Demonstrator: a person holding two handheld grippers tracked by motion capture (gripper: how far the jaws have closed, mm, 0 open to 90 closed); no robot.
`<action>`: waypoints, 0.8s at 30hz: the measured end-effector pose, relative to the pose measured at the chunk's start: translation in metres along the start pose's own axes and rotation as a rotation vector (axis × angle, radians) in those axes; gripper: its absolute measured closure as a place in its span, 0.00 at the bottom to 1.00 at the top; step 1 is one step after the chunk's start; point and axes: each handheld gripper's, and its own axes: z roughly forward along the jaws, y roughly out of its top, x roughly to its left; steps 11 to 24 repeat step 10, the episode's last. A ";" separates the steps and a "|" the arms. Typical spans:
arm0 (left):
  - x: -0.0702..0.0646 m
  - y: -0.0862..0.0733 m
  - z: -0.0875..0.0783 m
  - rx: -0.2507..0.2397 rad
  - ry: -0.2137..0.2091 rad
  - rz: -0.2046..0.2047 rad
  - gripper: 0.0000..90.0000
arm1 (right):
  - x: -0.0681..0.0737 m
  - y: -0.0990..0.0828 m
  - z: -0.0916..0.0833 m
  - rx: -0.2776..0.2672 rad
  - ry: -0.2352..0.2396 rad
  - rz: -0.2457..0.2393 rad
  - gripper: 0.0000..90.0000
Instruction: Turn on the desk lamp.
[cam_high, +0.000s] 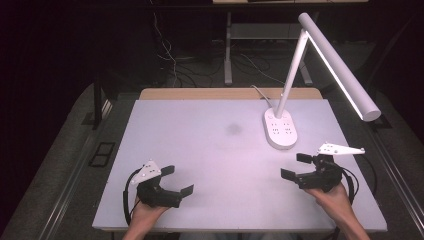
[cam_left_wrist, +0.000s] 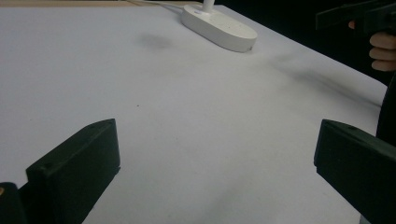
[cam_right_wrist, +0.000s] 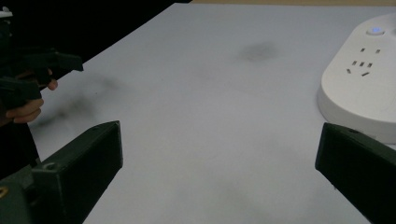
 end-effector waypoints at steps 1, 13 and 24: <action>0.000 0.000 0.000 0.000 0.000 0.000 0.00 | 0.001 -0.003 0.000 0.001 0.001 0.001 0.01; 0.001 0.000 0.001 0.002 0.001 -0.001 0.00 | 0.004 -0.026 -0.003 -0.006 0.001 0.017 0.01; 0.001 0.000 0.001 0.002 0.001 -0.001 0.00 | 0.004 -0.026 -0.003 -0.006 0.001 0.017 0.01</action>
